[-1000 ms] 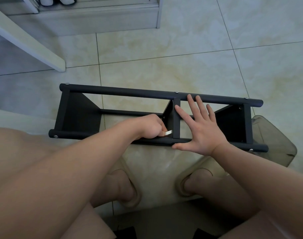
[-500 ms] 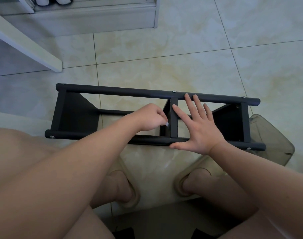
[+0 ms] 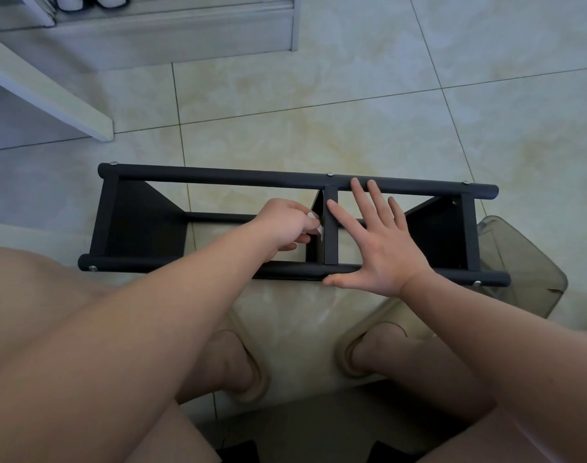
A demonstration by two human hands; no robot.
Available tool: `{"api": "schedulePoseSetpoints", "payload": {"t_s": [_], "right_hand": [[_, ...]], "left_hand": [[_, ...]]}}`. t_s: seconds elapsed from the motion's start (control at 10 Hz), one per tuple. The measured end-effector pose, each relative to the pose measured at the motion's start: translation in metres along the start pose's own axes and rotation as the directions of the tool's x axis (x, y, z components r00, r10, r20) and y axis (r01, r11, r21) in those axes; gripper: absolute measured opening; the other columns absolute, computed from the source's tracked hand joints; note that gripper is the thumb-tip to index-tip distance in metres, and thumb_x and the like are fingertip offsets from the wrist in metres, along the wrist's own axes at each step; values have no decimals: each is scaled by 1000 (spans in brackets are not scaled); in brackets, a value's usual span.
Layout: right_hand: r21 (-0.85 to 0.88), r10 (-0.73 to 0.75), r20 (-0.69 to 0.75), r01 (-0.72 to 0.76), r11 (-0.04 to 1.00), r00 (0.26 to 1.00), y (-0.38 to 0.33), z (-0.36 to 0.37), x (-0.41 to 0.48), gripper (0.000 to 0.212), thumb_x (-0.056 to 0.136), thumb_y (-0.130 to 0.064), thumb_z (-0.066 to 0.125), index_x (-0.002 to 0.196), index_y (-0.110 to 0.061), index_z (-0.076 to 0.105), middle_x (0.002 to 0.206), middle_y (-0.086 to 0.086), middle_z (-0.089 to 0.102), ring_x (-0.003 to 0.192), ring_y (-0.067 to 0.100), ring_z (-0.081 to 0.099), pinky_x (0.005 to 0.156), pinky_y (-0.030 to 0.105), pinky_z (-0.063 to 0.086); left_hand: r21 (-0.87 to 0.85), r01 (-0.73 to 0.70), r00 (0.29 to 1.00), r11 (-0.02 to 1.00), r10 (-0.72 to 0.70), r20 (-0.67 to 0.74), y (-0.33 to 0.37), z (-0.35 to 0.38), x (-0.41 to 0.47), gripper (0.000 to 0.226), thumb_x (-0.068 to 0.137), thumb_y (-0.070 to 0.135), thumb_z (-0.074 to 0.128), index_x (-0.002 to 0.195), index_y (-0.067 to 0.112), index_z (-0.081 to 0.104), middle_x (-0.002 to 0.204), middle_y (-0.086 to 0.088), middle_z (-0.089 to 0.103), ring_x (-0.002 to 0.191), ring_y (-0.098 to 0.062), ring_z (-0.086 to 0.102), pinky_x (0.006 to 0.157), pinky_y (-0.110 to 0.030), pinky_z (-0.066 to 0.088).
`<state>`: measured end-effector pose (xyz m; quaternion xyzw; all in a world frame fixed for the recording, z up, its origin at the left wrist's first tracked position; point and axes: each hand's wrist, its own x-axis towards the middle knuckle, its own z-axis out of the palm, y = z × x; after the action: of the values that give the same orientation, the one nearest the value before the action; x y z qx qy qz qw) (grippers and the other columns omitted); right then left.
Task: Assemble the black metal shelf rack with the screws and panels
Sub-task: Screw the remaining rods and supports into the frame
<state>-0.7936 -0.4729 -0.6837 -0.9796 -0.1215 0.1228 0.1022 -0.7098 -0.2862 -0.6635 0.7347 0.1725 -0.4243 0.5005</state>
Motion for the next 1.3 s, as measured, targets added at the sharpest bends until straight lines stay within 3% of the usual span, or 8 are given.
{"api": "schedulePoseSetpoints", "payload": {"t_s": [0.1, 0.3, 0.4, 0.7, 0.8, 1.0, 1.3], "right_hand": [[3, -3, -6, 3, 1000, 1000, 0, 0, 0, 119, 67, -99, 37, 163, -36, 7, 170, 7, -15, 156, 33, -16, 124, 61, 4], [-1, -1, -2, 1, 1000, 1000, 0, 0, 1, 119, 67, -99, 38, 163, -35, 7, 170, 7, -15, 156, 33, -16, 124, 62, 5], [-1, -1, 4, 1, 1000, 1000, 0, -1, 0, 119, 67, -99, 37, 163, -35, 7, 170, 7, -16, 156, 32, -17, 124, 61, 4], [-3, -5, 8, 5, 1000, 1000, 0, -2, 0, 119, 68, -99, 37, 163, -35, 7, 170, 7, -16, 156, 33, -18, 124, 62, 5], [-4, -8, 3, 8, 1000, 1000, 0, -1, 0, 118, 68, -99, 37, 163, -35, 7, 170, 7, -16, 156, 33, -17, 124, 62, 5], [-8, -10, -10, 10, 1000, 1000, 1, 0, 0, 118, 68, -99, 37, 163, -36, 6, 170, 7, -15, 156, 33, -15, 124, 62, 7], [-5, -8, -11, 8, 1000, 1000, 0, 1, 0, 118, 68, -99, 38, 163, -34, 10, 170, 8, -12, 156, 34, -14, 123, 63, 8]], "left_hand": [[-56, 19, 1000, 998, -20, -4, 3, 1, -1, 5, 97, 24, 63, 94, 23, 66, 86, 4, 76, 83, -12, 70, 82, -31, 53], [-89, 62, 998, 994, -63, -8, 5, 1, -3, 12, 100, 25, 56, 101, 18, 67, 86, 3, 76, 84, -12, 69, 83, -31, 52], [-81, 80, 997, 994, -81, -3, 5, 1, -3, 13, 100, 25, 56, 102, 18, 67, 83, 4, 75, 83, -10, 69, 75, -27, 52], [26, 54, 998, 998, -54, 12, 1, 0, -1, 16, 99, 27, 56, 108, 19, 67, 89, 4, 75, 83, -12, 69, 83, -31, 51], [11, 48, 999, 999, -48, 16, 0, 0, -1, 14, 100, 29, 55, 105, 21, 66, 91, 4, 75, 82, -13, 69, 85, -32, 51], [-76, 49, 999, 996, -48, 16, 2, 0, -3, 11, 101, 27, 56, 99, 21, 65, 86, 4, 75, 81, -11, 69, 72, -26, 52], [-32, 100, 993, 995, -97, 72, 0, 6, -5, 14, 103, 21, 50, 99, 14, 61, 84, 0, 71, 81, -13, 67, 80, -29, 51]]}}
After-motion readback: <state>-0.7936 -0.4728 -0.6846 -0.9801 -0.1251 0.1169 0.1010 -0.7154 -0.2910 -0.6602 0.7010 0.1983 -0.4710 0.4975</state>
